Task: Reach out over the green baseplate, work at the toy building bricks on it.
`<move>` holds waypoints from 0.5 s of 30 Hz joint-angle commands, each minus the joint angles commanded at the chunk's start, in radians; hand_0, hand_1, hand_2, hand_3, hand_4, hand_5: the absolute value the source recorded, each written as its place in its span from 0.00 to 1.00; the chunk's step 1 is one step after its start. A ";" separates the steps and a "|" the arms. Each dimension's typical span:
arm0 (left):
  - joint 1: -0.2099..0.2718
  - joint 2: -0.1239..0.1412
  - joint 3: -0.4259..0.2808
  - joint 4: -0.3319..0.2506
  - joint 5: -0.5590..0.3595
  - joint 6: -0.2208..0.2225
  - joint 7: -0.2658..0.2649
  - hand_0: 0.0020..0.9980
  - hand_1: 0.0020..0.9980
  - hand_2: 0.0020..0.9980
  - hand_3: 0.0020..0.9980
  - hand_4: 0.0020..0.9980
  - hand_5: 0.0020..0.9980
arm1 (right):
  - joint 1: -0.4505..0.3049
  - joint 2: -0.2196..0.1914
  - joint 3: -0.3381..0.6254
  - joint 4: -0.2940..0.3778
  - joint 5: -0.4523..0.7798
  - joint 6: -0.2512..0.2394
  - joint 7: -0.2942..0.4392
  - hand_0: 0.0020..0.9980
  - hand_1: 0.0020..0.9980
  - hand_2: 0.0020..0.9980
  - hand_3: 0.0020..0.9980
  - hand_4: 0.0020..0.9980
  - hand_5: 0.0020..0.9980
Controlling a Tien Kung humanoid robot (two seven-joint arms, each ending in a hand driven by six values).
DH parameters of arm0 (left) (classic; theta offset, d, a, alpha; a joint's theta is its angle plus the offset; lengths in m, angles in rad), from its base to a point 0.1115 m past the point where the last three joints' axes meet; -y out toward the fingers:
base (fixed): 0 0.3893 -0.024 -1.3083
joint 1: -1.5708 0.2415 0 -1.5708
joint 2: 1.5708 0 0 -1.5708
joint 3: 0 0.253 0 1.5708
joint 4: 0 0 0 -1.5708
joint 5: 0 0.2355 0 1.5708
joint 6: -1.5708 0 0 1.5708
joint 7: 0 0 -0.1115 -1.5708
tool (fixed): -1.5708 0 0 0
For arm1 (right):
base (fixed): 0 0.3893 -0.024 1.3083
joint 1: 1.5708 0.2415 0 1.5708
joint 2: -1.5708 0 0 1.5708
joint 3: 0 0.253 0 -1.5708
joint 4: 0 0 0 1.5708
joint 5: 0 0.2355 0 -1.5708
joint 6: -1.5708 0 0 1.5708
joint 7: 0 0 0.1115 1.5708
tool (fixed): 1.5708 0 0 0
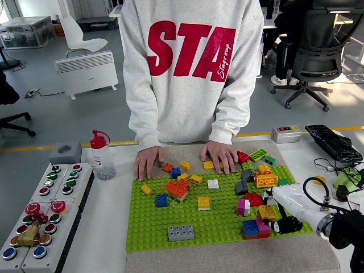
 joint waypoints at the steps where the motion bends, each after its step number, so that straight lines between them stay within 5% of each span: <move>1: 0.000 0.000 0.000 0.000 0.000 0.000 0.000 0.69 0.69 0.66 0.62 0.36 1.00 | 0.000 0.000 0.000 0.000 0.000 0.000 0.000 0.25 0.10 0.20 0.50 0.58 0.19; 15: -0.003 0.001 0.000 0.000 -0.001 0.000 -0.001 0.69 0.69 0.66 0.62 0.36 1.00 | 0.002 -0.003 -0.002 0.008 0.002 0.008 0.000 0.25 0.10 0.21 0.50 0.58 0.19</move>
